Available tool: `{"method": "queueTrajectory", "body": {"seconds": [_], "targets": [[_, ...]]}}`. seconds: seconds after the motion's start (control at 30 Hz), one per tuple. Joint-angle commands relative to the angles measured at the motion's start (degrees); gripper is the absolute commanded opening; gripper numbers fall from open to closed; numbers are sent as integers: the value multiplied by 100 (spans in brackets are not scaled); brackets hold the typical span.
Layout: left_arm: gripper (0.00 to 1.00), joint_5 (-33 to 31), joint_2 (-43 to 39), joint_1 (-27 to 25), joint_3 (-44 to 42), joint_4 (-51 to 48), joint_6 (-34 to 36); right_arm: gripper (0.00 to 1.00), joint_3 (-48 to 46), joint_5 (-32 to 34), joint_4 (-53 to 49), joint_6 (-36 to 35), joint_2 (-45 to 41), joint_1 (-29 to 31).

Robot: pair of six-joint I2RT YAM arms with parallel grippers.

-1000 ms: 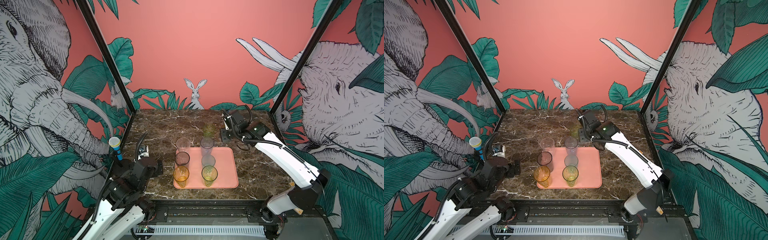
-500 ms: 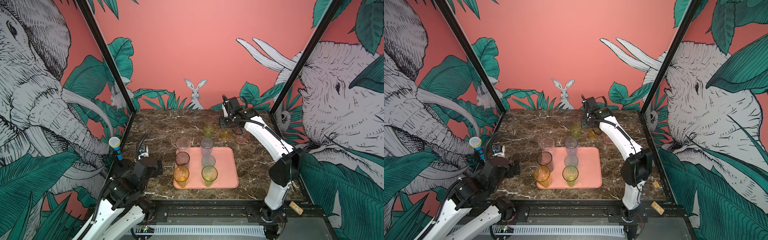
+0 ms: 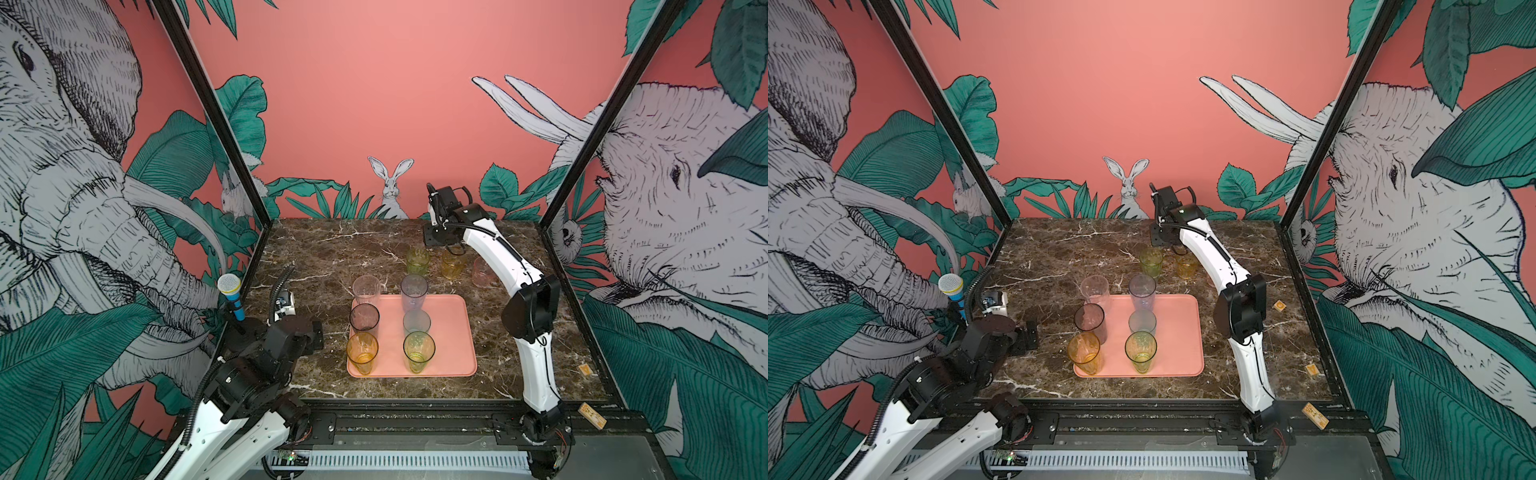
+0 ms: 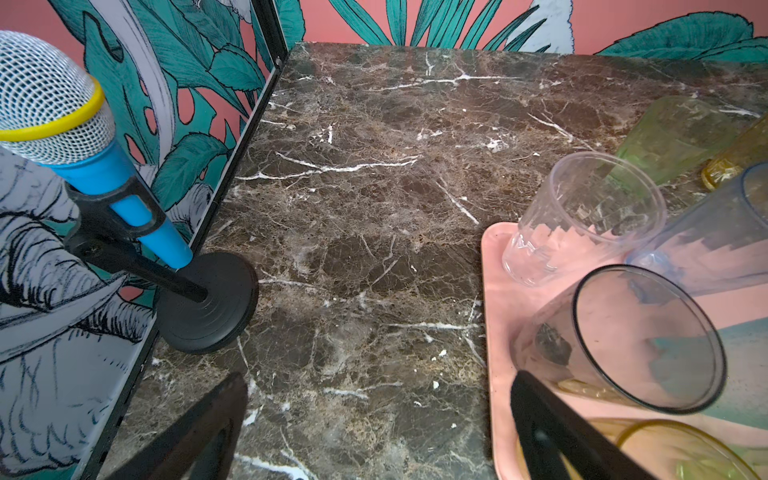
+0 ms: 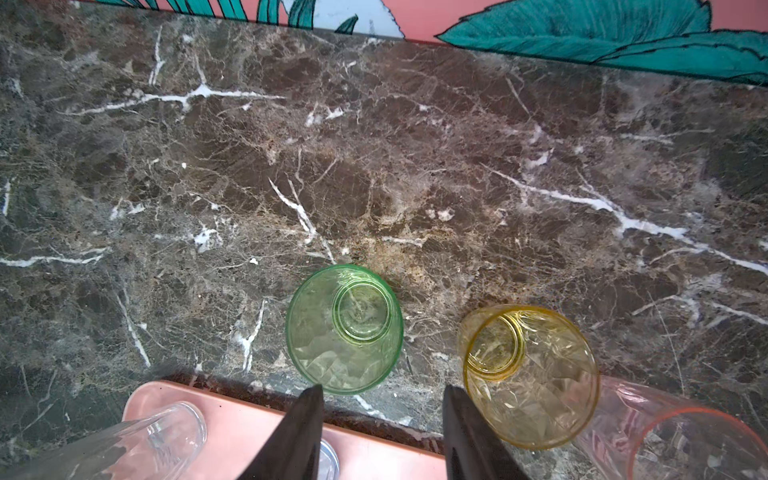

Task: Place the glasses into the tray
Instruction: 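Move the right gripper over the second green glass farthest from the robot, then lower the right gripper and close it on the green glass rim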

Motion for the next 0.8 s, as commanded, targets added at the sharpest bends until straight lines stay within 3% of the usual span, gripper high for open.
{"method": "queueTrajectory", "body": {"seconds": [0.0,0.77], "targets": [[99,-60,-34,18,99,-161,-118,49,160,-51,-180,58,161,-6],[100,-21,-31,18,57,-118,-127,45,303,132,-272,256,858,1]]}}
